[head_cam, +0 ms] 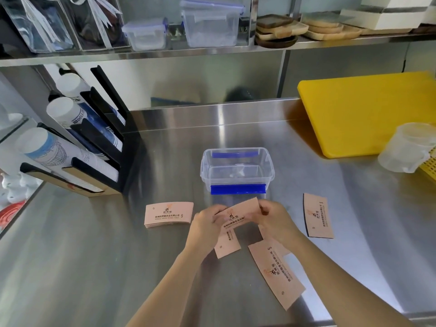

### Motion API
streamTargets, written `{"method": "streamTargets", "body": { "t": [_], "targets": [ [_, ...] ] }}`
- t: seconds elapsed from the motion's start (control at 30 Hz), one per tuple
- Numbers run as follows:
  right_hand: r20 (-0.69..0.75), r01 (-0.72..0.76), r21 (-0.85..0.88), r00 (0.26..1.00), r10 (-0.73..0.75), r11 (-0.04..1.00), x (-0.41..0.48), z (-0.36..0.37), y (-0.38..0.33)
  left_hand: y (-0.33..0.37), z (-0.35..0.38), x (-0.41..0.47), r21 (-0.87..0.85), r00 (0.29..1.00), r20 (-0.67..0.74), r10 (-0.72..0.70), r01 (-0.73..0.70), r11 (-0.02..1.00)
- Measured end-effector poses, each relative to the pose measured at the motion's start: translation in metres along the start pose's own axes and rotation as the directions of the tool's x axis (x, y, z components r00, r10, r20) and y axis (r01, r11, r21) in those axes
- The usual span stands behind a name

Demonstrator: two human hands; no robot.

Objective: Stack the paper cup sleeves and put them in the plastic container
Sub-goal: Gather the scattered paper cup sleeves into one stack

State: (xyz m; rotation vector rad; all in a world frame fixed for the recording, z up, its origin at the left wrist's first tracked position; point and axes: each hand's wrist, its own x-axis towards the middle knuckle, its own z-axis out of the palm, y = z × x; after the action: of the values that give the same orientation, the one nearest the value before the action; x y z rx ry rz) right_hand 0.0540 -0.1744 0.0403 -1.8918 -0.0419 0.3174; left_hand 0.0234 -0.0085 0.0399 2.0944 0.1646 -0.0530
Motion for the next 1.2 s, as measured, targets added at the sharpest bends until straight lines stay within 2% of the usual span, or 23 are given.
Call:
{"method": "streamTargets", "body": {
  "t": [0.1,0.23,0.33,0.43,0.5,0.73,0.8,0.87,0.97,1.1,1.2],
  "targets": [
    [0.004,-0.099,-0.328,0.994,0.106,0.939,-0.004,-0.009,0.016,-0.002,0.008,-0.004,0.119,0.999,0.011,0.037,-0.038,0.992],
    [0.047,-0.167,-0.676,0.962,0.268,0.717,-0.015,-0.016,0.024,-0.006,0.015,-0.004,0.159,0.999,-0.046,0.019,-0.012,0.987],
    [0.014,-0.187,-0.797,0.945,0.328,0.574,-0.025,-0.016,0.019,-0.008,0.017,-0.004,0.2,0.998,-0.068,-0.006,0.019,0.98],
    [0.036,-0.144,-0.883,0.928,0.37,0.447,-0.034,-0.012,0.015,-0.009,0.021,-0.005,0.191,0.997,-0.066,-0.035,0.047,0.98],
    [0.045,-0.143,-0.884,0.922,0.385,0.446,-0.036,-0.009,0.016,-0.009,0.022,-0.006,0.178,0.997,-0.059,-0.046,0.056,0.982],
    [0.128,-0.256,-0.558,0.913,0.387,0.789,-0.03,-0.016,0.023,-0.011,0.022,-0.006,0.159,0.996,-0.044,-0.083,0.089,0.983],
    [0.098,-0.291,-0.344,0.934,0.342,0.893,-0.03,-0.019,0.022,-0.012,0.021,-0.005,0.118,0.995,-0.039,-0.09,0.094,0.989],
    [0.057,-0.315,-0.027,0.947,0.316,0.949,-0.029,-0.022,0.02,-0.011,0.019,-0.005,0.084,0.994,-0.045,-0.098,0.102,0.991],
    [0.031,-0.329,0.33,0.94,0.339,0.884,-0.029,-0.022,0.018,-0.009,0.017,-0.005,0.027,0.992,-0.05,-0.112,0.114,0.993],
    [0.036,-0.365,0.595,0.902,0.43,0.717,-0.028,-0.009,0.023,-0.006,0.017,-0.007,-0.054,0.992,-0.038,-0.123,0.121,0.991],
    [0.08,-0.34,0.771,0.891,0.447,0.539,-0.03,0.005,0.024,-0.003,0.018,-0.008,-0.084,0.992,-0.003,-0.127,0.126,0.988]
  ]
}}
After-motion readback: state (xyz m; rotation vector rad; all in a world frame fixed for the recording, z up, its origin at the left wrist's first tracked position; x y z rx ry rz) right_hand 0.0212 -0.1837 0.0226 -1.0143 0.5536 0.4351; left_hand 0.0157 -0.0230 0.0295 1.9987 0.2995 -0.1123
